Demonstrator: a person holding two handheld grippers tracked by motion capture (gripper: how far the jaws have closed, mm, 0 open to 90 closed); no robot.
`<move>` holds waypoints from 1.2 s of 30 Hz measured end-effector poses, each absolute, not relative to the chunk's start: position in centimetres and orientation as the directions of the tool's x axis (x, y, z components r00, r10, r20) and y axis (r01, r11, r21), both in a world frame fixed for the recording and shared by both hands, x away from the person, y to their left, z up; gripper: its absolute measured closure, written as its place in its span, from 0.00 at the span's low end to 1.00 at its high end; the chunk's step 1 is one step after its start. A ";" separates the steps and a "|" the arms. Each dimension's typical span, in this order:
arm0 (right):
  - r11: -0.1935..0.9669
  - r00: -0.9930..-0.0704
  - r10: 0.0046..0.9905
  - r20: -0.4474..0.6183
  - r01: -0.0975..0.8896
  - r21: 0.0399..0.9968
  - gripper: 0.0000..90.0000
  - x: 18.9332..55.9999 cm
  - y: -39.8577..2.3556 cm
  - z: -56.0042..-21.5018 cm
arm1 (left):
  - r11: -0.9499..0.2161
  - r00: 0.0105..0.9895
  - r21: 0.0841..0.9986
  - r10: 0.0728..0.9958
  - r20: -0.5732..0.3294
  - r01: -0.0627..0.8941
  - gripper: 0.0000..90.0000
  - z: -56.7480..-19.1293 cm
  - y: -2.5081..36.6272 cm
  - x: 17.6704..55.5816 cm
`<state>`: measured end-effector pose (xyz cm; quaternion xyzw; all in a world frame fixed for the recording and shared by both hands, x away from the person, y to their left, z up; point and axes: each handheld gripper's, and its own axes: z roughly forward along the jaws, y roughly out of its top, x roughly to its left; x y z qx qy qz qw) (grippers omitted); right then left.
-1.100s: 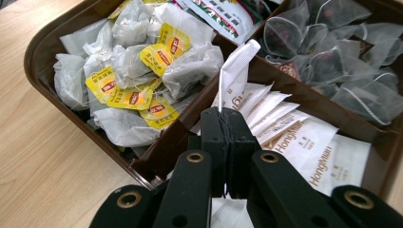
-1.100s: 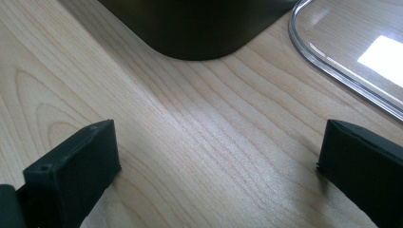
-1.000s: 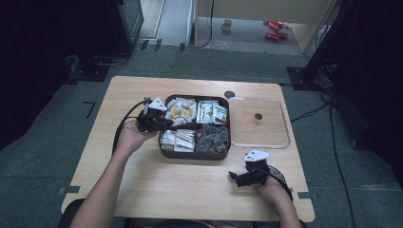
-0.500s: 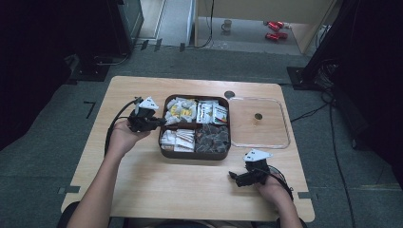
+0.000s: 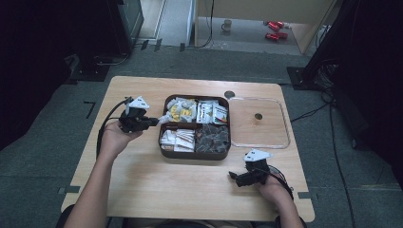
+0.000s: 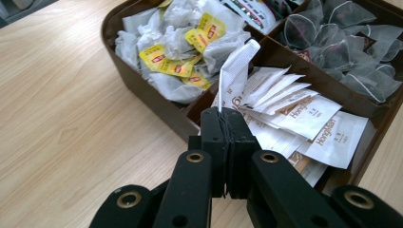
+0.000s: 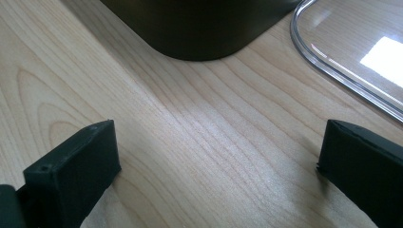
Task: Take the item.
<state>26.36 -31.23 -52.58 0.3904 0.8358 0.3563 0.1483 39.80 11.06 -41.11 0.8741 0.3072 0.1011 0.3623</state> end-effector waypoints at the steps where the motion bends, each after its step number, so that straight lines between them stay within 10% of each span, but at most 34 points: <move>1: 0.443 -0.653 0.757 0.030 0.546 0.711 0.00 26.4 -31.2 -52.6 | -0.545 0.787 0.696 0.615 -0.046 0.467 0.99 -41.1 11.2 39.8; 36: 0.446 -0.658 0.752 0.031 0.544 0.711 0.00 26.7 -31.2 -52.6 | -0.497 0.690 0.623 0.717 -0.097 0.604 0.99 -45.5 15.4 41.7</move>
